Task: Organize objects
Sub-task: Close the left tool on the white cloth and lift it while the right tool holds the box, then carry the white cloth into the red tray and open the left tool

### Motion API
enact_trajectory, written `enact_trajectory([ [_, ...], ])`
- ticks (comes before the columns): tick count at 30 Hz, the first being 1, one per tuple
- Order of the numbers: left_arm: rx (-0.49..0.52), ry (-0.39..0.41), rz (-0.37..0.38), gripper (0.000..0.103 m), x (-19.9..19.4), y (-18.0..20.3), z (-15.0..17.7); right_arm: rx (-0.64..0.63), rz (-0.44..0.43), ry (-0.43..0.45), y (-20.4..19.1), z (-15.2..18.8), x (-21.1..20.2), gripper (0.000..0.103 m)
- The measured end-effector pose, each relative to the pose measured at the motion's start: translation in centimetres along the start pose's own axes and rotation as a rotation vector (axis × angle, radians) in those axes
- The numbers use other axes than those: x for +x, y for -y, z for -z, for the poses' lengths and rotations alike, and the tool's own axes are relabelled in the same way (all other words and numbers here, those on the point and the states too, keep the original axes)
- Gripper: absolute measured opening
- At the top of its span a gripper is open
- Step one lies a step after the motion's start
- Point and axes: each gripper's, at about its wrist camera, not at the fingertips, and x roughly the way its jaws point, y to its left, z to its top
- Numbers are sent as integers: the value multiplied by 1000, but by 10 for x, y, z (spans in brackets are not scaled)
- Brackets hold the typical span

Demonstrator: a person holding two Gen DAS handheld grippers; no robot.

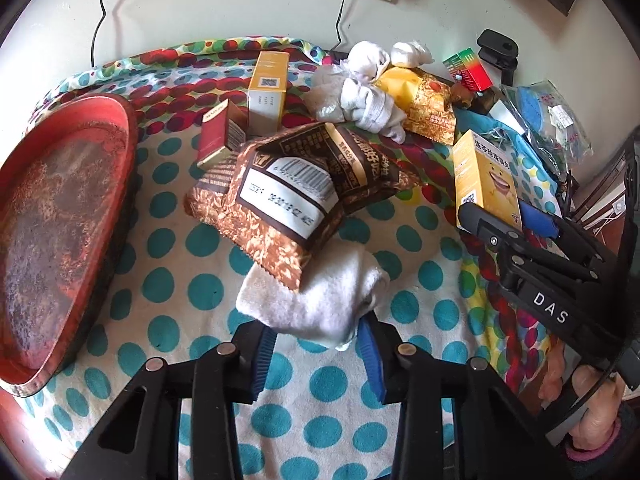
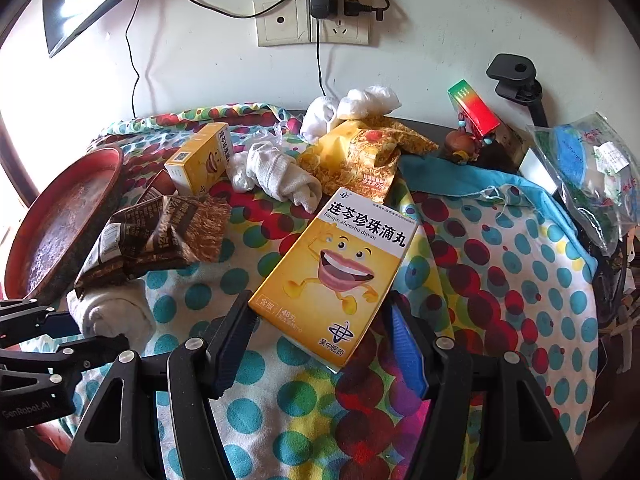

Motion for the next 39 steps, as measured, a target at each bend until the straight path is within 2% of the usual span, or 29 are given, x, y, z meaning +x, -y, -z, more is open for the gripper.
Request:
enact_trajectory([
  [18,36,109,-38,38,-79,-13,14,-13,21,38,-11,-4,-31,62],
  [22,37,128,-25,38,-97,-17,19,-19,27,45,-14,-3,-37,62],
  [28,37,182,-72,38,-125,-30,19,-18,33,60,-15,-2,-46,62],
  [33,-12,225,-149,39,-143,-64,11,-23,43,80,-15,-4,-56,62],
  [39,-109,229,-255,39,-151,-128,-4,-24,53,84,-13,-6,-60,62],
])
